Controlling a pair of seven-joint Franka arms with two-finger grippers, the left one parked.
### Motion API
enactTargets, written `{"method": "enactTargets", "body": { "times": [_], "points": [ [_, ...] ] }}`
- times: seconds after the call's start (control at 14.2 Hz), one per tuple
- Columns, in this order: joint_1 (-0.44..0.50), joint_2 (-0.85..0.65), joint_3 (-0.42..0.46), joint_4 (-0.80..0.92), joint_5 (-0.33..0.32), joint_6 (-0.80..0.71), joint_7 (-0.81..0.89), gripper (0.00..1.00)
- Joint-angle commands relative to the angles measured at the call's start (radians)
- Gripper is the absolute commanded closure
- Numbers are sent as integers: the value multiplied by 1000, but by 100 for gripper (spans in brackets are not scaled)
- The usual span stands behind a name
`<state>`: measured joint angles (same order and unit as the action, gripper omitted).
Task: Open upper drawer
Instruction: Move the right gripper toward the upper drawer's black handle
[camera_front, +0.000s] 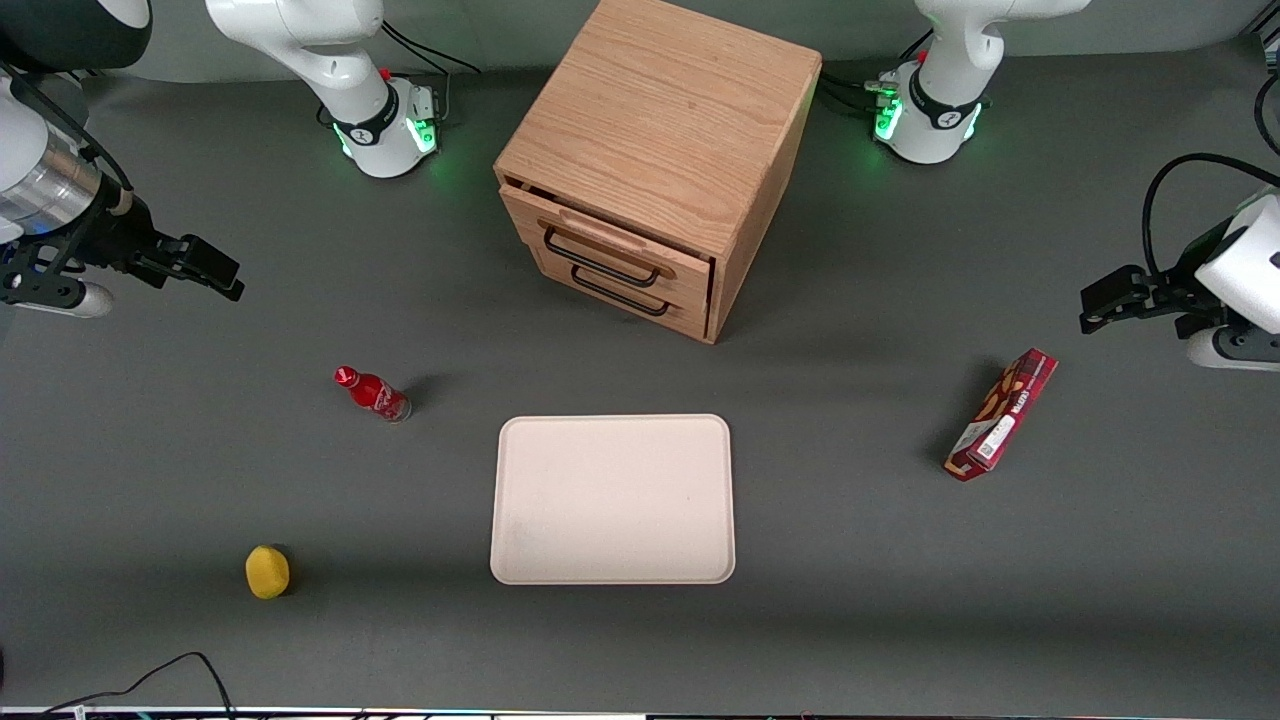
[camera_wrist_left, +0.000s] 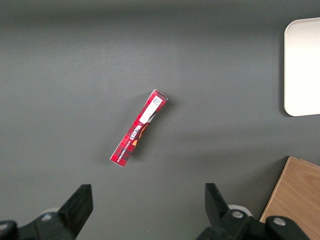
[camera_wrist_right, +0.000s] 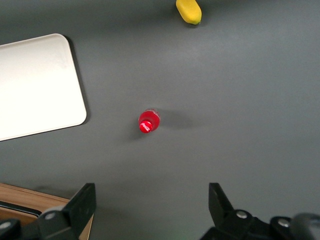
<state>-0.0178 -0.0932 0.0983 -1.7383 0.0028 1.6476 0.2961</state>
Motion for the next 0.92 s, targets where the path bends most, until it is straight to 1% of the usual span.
{"method": "enactTargets", "body": {
  "times": [0.0, 0.35, 0.42, 0.49, 0.56, 0.64, 0.71, 0.78, 0.85],
  "points": [
    [2, 10, -6, 26, 16, -18, -28, 0],
    [2, 7, -3, 42, 23, -23, -2, 0],
    [4, 9, -2, 52, 35, -25, -15, 0],
    [12, 3, 27, 83, 61, -41, -58, 0],
    [13, 4, 88, 111, 69, -81, -116, 0],
    [13, 13, 130, 131, 95, -100, -144, 0],
    [16, 30, 171, 144, 141, -95, -159, 0],
    [16, 67, 232, 169, 182, -97, -217, 0],
    [15, 108, 295, 195, 213, -106, -329, 0]
  ]
}}
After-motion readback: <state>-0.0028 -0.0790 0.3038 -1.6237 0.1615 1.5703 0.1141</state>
